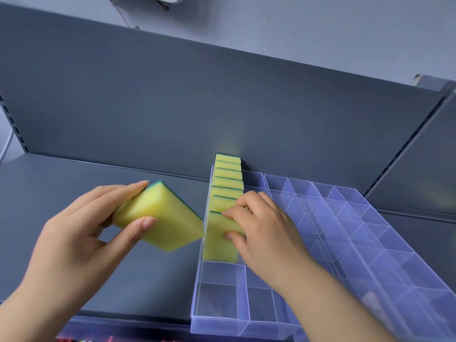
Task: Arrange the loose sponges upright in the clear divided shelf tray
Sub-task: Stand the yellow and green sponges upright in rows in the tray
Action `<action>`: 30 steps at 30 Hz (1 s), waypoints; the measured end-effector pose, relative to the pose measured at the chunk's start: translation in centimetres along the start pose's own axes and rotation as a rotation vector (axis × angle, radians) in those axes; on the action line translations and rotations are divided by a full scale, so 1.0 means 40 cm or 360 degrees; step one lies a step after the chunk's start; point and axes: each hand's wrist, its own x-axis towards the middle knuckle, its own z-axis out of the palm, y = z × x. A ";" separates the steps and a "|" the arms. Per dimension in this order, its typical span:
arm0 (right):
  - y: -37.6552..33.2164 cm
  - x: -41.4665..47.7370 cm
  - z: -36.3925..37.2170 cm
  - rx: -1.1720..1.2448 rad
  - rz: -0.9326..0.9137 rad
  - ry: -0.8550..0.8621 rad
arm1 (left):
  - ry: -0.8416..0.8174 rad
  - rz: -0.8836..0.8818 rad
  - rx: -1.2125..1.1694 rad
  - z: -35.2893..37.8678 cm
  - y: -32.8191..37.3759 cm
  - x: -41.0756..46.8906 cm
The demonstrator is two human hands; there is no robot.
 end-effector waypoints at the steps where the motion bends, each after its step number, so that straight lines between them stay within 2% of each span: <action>1: -0.003 0.000 -0.003 0.0030 0.0036 -0.0012 | -0.0011 0.0018 -0.0025 0.005 0.009 0.000; 6: -0.009 -0.002 -0.019 0.0362 0.0327 -0.0239 | -0.0150 0.0170 -0.0134 0.041 0.061 0.003; 11: 0.015 0.007 -0.034 0.0739 0.0442 -0.0260 | -0.0253 0.0218 -0.0196 0.079 0.083 0.019; 19: 0.042 -0.001 -0.061 0.0762 0.0434 -0.0416 | -0.0274 0.0176 -0.0248 0.106 0.086 0.030; 24: 0.041 -0.006 -0.050 0.0695 0.0398 -0.0414 | -0.0344 0.0377 -0.0079 0.102 0.089 0.040; 30: 0.041 -0.011 -0.055 0.0686 0.0370 -0.0403 | -0.0454 0.0495 0.0002 0.117 0.093 0.032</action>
